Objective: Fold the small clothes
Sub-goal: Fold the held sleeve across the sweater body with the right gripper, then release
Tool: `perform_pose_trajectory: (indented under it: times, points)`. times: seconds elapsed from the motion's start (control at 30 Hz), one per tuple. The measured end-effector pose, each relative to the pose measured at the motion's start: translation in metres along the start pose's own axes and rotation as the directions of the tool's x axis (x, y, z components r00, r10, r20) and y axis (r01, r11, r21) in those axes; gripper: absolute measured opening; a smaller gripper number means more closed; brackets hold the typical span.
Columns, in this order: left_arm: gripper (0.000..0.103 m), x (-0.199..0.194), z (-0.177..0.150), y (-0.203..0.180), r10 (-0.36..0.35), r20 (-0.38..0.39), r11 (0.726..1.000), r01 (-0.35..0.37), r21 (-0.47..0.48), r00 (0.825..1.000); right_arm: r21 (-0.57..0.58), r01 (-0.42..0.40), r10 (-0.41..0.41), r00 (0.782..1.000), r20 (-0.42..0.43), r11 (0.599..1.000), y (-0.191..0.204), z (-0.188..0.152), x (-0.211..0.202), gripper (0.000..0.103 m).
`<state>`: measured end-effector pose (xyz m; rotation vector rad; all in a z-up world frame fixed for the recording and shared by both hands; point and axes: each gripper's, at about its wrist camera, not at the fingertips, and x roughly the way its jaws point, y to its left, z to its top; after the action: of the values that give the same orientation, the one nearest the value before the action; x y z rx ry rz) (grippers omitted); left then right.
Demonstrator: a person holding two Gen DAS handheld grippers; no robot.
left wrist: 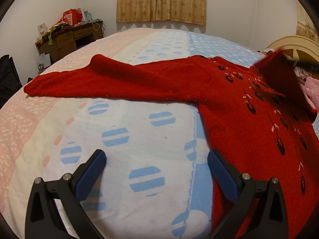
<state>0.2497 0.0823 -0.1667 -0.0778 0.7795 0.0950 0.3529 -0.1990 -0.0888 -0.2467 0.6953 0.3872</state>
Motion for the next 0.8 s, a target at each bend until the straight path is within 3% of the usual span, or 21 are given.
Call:
perform_pose_trajectory:
  times: [0.1,0.17,0.23,0.3,0.37,0.4,0.5,0.63,0.8]
  points:
    - [0.103,-0.001,0.002,0.000,-0.018,-0.011,1.000,0.018,0.004,1.000,-0.015,-0.061,0.060,0.994,-0.097,0.998,0.017,-0.024,0.028,0.008]
    - [0.103,-0.003,0.005,0.002,-0.041,-0.027,0.999,0.041,0.002,0.999,-0.029,-0.079,0.075,0.991,-0.115,0.996,0.019,-0.039,0.027,0.008]
    - [0.103,-0.006,0.009,0.003,-0.068,-0.039,0.998,0.068,-0.007,0.997,-0.011,-0.102,0.100,0.989,-0.109,0.995,0.005,-0.051,0.015,0.008]
    - [0.103,-0.015,0.016,0.001,-0.075,-0.018,0.997,0.075,0.001,0.997,0.062,-0.150,0.155,0.983,-0.095,0.987,-0.023,-0.063,-0.003,0.016]
    - [0.103,-0.027,0.030,-0.010,-0.087,0.012,0.996,0.087,0.027,0.996,0.131,-0.167,0.175,0.983,-0.050,0.977,-0.049,-0.071,-0.019,0.072]
    - [0.103,-0.034,0.038,-0.019,-0.108,0.028,0.993,0.106,0.042,0.994,0.158,-0.174,0.179,0.984,-0.016,0.972,-0.059,-0.076,-0.030,0.076]
    - [0.103,-0.040,0.059,-0.048,-0.171,0.030,0.983,0.169,0.078,0.985,0.202,-0.129,0.119,0.991,0.059,0.971,-0.089,-0.088,-0.055,0.076]
    - [0.102,-0.023,0.076,-0.099,-0.272,-0.060,0.955,0.277,0.111,0.961,0.269,-0.051,0.018,0.992,0.125,0.962,-0.116,-0.104,-0.070,0.076]
    - [0.090,0.015,0.093,-0.155,-0.272,-0.131,0.941,0.292,0.172,0.953,0.301,0.000,-0.065,0.977,0.204,0.954,-0.137,-0.120,-0.084,0.076]
